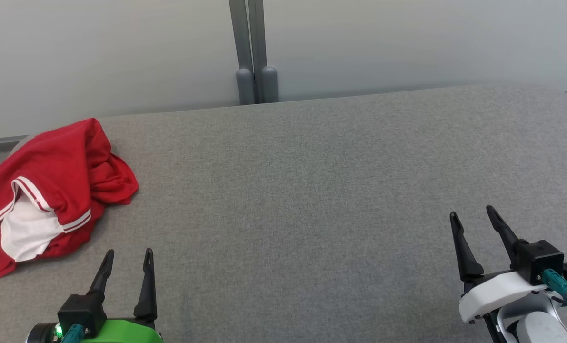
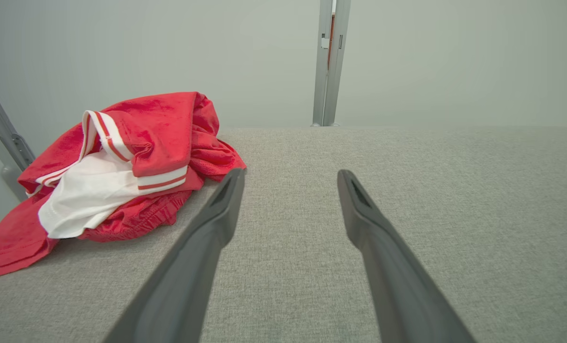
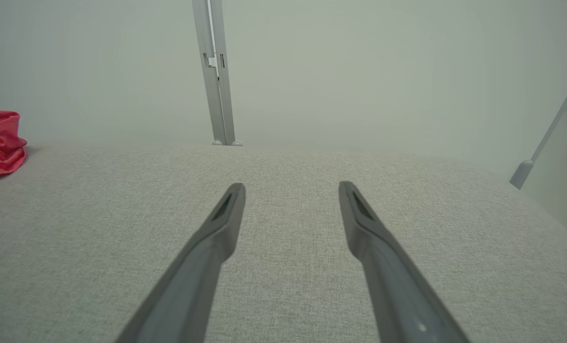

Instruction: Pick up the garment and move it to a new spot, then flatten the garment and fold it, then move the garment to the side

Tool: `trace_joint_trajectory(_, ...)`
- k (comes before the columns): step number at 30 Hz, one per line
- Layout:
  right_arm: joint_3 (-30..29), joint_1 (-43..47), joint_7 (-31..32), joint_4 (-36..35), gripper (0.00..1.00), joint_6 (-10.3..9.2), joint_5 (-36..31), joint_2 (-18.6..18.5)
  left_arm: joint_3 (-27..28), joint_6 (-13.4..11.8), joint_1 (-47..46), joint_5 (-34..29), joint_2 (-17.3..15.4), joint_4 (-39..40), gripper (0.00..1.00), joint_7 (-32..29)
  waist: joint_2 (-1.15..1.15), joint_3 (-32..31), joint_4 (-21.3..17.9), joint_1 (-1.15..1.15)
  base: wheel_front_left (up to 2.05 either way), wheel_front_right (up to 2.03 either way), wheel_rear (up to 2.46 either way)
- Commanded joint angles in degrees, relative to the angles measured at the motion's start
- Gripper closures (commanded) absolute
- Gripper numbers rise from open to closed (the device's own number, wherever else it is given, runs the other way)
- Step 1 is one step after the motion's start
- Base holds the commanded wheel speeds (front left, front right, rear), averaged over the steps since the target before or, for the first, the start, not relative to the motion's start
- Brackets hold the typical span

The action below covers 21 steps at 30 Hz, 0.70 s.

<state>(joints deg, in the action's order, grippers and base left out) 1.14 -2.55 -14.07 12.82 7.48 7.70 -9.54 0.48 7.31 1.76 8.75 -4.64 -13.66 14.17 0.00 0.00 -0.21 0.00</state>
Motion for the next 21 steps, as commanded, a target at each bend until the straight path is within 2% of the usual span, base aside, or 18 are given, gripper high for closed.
trace_joint_trajectory(1,-0.1,0.8,-0.5,-0.2,0.0,0.02,-1.1,-0.1,0.1,0.2,0.4,-1.2,0.0,0.0,0.0,0.4,0.0,0.0,-0.1,0.0,0.0,0.0,0.0)
trace_joint_trajectory(9,-0.7,1.0,-1.2,-0.2,0.0,0.02,-2.5,0.0,-0.5,0.2,0.8,-2.7,-0.4,0.1,0.0,1.2,0.0,0.0,-0.9,0.0,0.0,0.0,0.0)
trace_joint_trajectory(21,-1.8,1.5,-1.2,0.4,0.0,0.02,-0.6,0.4,-1.0,0.2,0.0,-2.0,-0.7,-0.2,0.0,1.1,0.0,0.2,-0.3,0.0,0.0,0.0,0.0)
